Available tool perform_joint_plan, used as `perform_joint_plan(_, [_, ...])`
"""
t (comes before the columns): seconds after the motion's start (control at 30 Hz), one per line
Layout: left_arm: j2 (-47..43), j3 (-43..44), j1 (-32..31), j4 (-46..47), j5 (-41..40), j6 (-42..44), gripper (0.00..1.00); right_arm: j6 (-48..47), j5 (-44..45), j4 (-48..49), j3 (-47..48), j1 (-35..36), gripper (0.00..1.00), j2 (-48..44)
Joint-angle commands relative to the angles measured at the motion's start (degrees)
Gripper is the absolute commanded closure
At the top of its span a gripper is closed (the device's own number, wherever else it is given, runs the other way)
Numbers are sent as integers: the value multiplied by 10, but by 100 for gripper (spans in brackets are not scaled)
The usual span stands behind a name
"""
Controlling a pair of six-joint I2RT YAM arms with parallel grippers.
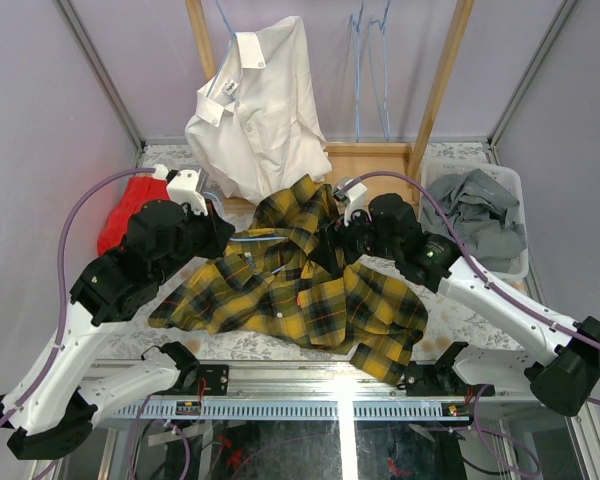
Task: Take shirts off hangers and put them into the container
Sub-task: Remove the shirt from the hanger.
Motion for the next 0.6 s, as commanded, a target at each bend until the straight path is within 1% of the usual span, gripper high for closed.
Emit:
perform_joint_plan(0.0, [-7,2,4,39,-4,-4,100,10,5,37,18,1,15,-14])
perform_joint_plan(0.07, [-3,3,4,39,-1,-5,100,16,5,56,12,1,16,-15])
perform_joint_plan(0.17, [-1,5,4,39,5,-5,100,28,57,69,9,1,22,-14])
perform_joint_plan(0.23, [-1,4,4,39,7,-6,100,30,77,68,11,1,21,-12])
perform_joint_plan(0.3, [-3,3,4,39,8,-6,100,32,87,74,8,1,17,-8])
perform_joint_plan(0.4, [-6,3,4,39,9,-7,100,28,70,85,-1,1,15,-1])
perform_joint_plan(0.57, [-4,6,4,39,16,-8,100,28,72,90,-1,1,17,16])
